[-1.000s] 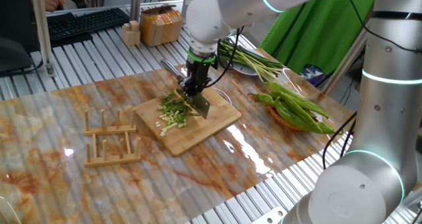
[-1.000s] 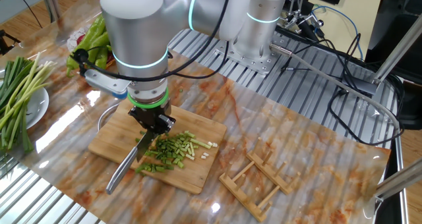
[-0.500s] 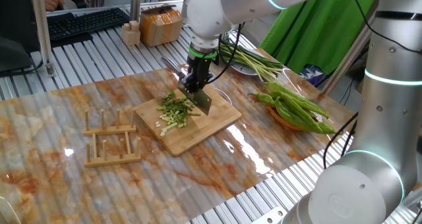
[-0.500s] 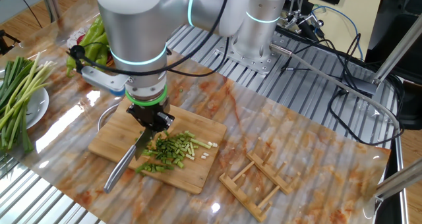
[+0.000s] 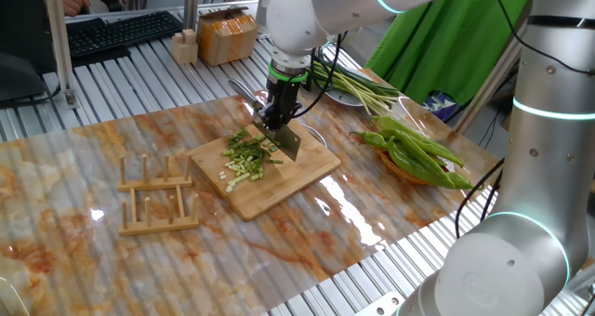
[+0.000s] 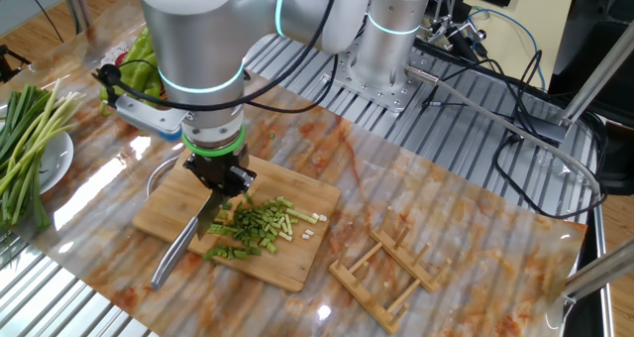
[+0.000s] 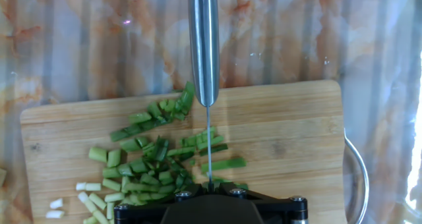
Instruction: Chop the green garlic
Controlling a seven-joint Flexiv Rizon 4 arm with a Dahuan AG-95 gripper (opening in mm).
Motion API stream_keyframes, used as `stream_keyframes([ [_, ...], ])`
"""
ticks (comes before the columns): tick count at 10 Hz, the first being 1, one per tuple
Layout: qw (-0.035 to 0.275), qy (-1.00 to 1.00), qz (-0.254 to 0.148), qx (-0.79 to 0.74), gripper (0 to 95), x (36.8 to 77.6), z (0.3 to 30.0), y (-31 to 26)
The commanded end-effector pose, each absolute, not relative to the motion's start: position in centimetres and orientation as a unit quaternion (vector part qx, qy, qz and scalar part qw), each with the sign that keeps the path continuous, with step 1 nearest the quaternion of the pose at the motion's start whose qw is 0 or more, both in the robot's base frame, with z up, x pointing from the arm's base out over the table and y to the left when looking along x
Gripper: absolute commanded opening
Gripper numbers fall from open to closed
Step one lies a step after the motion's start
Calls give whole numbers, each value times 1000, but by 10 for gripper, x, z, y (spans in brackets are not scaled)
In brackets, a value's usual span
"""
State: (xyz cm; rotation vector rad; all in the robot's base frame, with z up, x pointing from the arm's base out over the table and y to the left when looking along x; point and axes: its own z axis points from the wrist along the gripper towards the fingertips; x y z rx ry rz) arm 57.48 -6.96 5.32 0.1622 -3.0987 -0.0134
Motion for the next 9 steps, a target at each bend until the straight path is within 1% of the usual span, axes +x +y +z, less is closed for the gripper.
stream_keyframes([
  [1,18,-998,-5,52,0,574,50,-70],
  [5,8,-999,-7,52,0,574,29,-69],
  [9,6,-999,-6,51,0,579,28,-66],
])
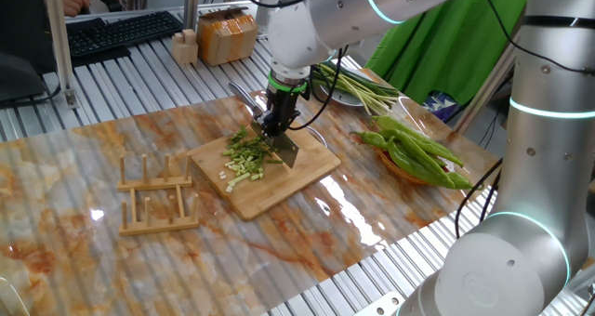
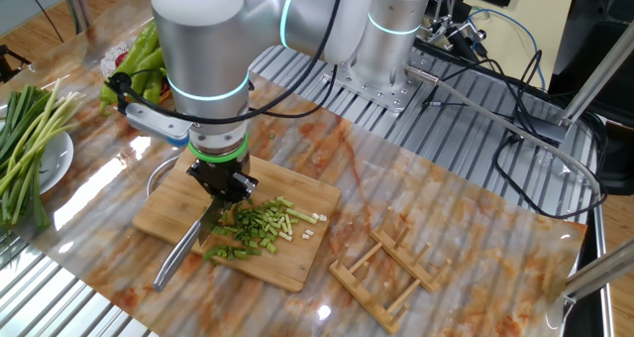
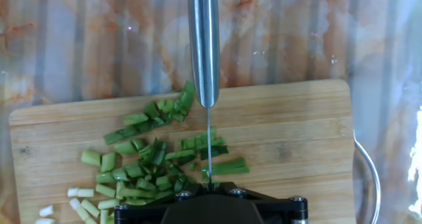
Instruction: Chop the green garlic
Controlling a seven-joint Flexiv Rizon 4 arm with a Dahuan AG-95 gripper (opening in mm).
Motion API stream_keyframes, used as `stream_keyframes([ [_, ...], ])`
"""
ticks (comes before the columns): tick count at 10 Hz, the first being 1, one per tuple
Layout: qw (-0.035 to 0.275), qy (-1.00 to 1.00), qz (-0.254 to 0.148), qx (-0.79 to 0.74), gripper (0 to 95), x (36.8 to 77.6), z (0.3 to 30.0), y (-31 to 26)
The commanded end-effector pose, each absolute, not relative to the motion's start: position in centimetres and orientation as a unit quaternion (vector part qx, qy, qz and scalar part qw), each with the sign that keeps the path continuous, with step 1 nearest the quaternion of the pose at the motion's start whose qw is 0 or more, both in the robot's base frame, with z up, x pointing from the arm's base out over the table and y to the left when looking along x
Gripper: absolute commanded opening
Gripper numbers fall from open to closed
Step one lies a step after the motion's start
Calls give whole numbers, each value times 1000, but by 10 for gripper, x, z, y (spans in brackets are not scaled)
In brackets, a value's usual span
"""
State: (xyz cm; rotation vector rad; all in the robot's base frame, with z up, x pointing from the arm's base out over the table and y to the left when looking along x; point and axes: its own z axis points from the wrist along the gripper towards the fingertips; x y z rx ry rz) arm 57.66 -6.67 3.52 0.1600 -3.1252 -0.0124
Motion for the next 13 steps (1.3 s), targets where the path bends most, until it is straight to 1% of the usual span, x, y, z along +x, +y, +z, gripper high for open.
stream_keyframes([
  [1,6,-999,-7,51,0,581,29,-65],
  [3,4,-999,-7,51,0,580,29,-64],
  [4,-6,-999,-7,51,0,573,23,-66],
  [6,-12,-999,-8,47,0,562,17,-65],
  [8,-10,-999,-9,48,0,562,15,-65],
  [9,-14,-999,-8,47,0,562,10,-64],
  [13,-11,-999,-9,48,0,572,17,-62],
])
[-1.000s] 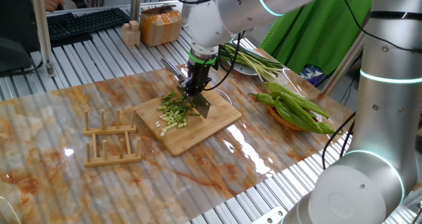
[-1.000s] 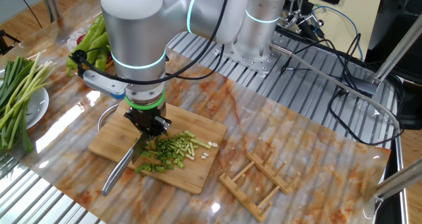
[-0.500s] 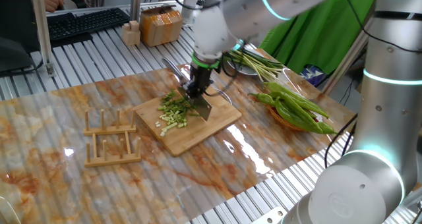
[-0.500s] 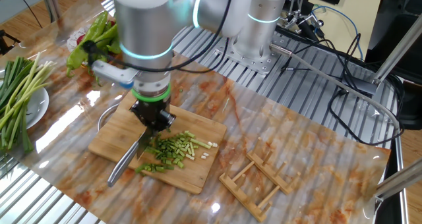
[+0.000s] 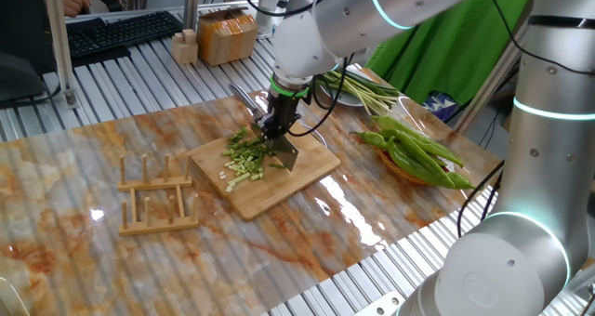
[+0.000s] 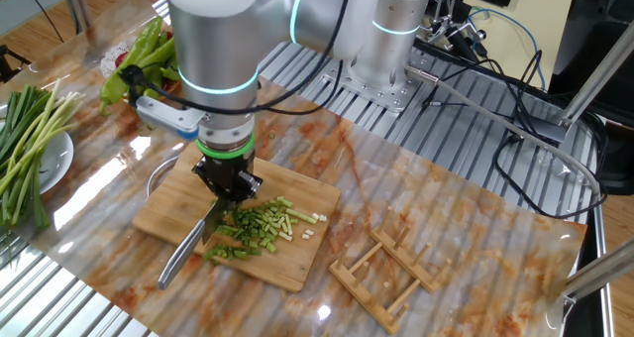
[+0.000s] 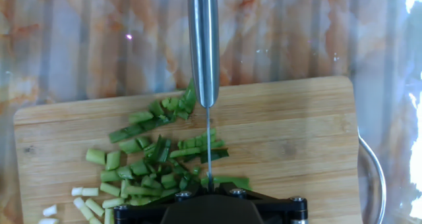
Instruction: Chop the green garlic
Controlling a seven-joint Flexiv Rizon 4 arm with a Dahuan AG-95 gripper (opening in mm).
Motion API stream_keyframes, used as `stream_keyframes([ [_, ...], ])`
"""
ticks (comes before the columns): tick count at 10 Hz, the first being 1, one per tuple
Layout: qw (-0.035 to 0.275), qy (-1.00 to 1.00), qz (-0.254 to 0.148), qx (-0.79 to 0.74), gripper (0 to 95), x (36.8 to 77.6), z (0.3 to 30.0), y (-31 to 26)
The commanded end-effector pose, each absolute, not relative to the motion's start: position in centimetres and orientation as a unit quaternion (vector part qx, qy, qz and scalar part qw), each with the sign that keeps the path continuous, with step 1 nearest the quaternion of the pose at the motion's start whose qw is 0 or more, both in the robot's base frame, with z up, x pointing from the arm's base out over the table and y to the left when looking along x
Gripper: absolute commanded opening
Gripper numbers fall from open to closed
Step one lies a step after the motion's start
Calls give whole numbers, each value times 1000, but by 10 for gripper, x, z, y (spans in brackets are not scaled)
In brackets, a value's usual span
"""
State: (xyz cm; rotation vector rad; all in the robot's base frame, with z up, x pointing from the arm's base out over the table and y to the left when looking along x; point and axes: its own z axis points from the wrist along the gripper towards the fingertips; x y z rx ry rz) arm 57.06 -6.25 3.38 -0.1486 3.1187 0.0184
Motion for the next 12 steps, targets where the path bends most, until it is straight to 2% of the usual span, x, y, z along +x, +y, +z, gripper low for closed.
stream_keyframes([
  [1,12,999,8,-47,0,570,15,-62],
  [7,-7,999,8,-47,0,574,36,-63],
  [12,-9,999,5,-44,0,575,46,-65],
])
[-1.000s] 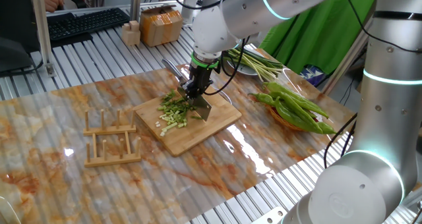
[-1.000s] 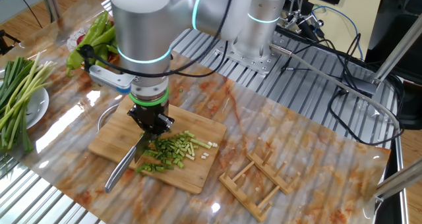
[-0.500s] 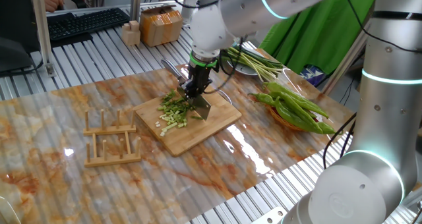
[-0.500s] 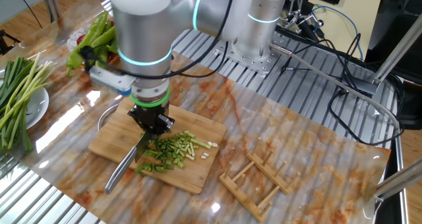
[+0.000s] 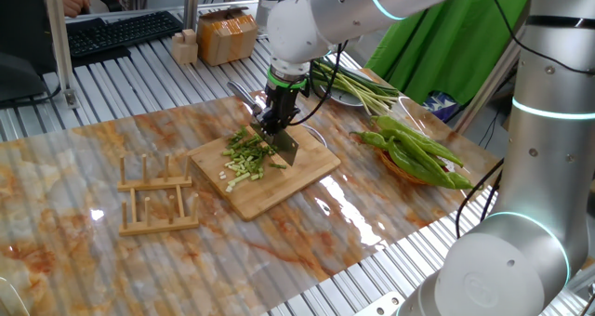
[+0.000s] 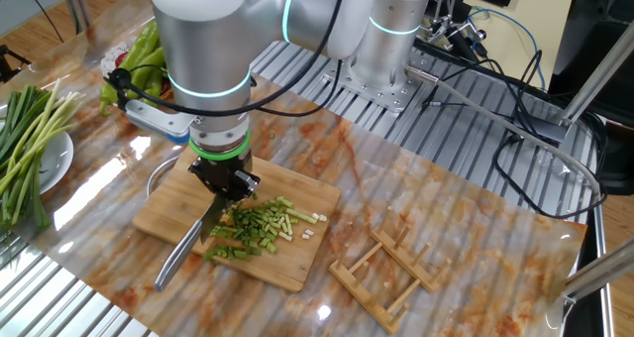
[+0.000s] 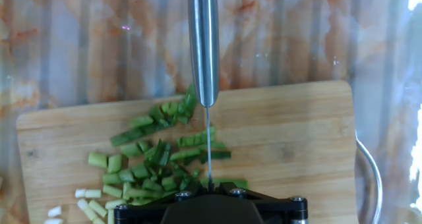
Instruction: Chop the green garlic
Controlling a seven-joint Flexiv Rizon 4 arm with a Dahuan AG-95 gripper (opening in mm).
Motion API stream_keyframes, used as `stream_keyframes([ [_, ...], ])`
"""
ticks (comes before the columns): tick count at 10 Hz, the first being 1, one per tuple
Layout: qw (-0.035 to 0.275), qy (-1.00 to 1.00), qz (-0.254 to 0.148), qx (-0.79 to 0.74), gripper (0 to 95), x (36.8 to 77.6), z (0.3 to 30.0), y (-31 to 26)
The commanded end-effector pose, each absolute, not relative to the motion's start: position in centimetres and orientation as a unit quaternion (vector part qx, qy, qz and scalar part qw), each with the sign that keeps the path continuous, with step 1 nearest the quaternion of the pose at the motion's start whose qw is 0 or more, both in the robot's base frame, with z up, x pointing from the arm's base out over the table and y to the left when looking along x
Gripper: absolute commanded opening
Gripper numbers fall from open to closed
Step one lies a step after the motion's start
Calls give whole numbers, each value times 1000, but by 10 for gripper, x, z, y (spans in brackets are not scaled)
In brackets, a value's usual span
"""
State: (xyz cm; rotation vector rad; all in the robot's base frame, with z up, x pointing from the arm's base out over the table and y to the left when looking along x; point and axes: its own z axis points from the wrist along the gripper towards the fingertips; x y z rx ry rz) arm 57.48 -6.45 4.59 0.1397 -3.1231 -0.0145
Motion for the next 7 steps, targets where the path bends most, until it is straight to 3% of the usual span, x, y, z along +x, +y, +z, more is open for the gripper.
stream_keyframes([
  [1,9,-999,-4,45,0,575,49,-67],
  [7,8,-999,-2,52,0,573,53,-75],
])
